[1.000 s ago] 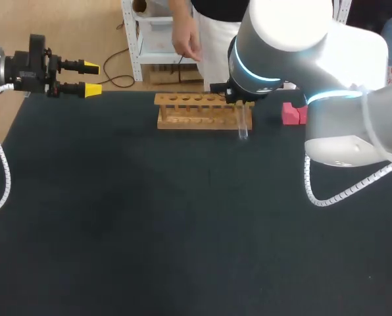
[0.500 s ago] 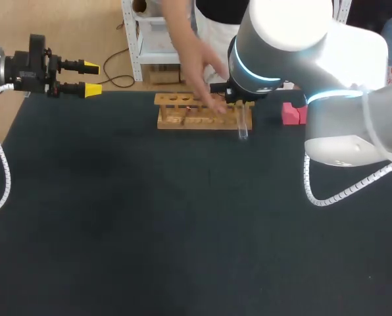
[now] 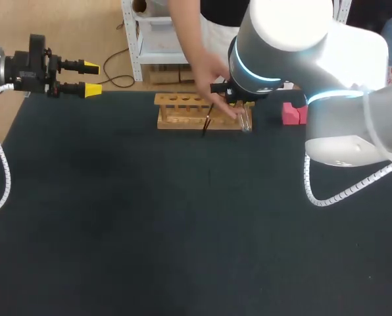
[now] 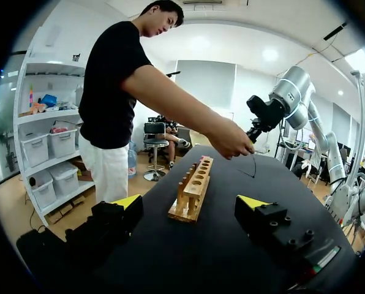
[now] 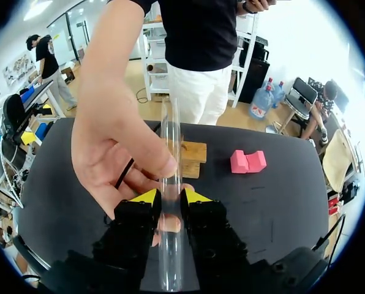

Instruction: Grasp the test tube, adjust it, and insert it.

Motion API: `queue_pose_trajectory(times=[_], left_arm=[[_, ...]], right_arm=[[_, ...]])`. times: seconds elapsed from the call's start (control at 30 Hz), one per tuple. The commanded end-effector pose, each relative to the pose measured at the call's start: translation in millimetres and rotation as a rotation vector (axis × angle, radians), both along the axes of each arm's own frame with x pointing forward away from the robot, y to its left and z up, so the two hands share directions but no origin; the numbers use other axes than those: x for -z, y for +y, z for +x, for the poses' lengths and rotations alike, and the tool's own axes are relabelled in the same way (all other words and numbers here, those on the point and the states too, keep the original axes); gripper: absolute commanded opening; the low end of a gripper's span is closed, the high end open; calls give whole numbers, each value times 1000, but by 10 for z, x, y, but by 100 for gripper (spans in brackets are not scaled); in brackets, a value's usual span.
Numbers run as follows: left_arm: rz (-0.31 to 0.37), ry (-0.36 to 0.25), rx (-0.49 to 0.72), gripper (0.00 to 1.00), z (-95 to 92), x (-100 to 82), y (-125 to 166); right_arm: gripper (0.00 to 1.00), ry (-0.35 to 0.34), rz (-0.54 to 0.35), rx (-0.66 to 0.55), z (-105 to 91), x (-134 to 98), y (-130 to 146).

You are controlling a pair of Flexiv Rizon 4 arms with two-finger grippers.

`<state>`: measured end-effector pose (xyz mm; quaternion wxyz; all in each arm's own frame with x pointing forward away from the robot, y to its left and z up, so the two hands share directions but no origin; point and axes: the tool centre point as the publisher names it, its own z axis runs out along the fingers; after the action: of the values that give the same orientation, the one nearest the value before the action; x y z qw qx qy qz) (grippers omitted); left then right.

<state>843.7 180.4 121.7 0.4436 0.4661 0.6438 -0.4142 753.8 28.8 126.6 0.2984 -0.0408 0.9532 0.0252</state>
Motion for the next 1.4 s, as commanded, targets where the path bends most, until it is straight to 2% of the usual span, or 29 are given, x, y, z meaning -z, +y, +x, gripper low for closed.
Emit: queue_pose_trajectory(times=[0.03, 0.87, 1.4], left_arm=[[-1, -4, -4, 100, -20, 6, -1], [-1, -4, -4, 100, -20, 6, -1], [-1, -4, -4, 100, -20, 6, -1]], right_arm=[[0, -7, 1, 2, -16, 0, -6], [0, -7, 1, 2, -16, 0, -6], [0, 14, -74, -47, 310, 262, 147]])
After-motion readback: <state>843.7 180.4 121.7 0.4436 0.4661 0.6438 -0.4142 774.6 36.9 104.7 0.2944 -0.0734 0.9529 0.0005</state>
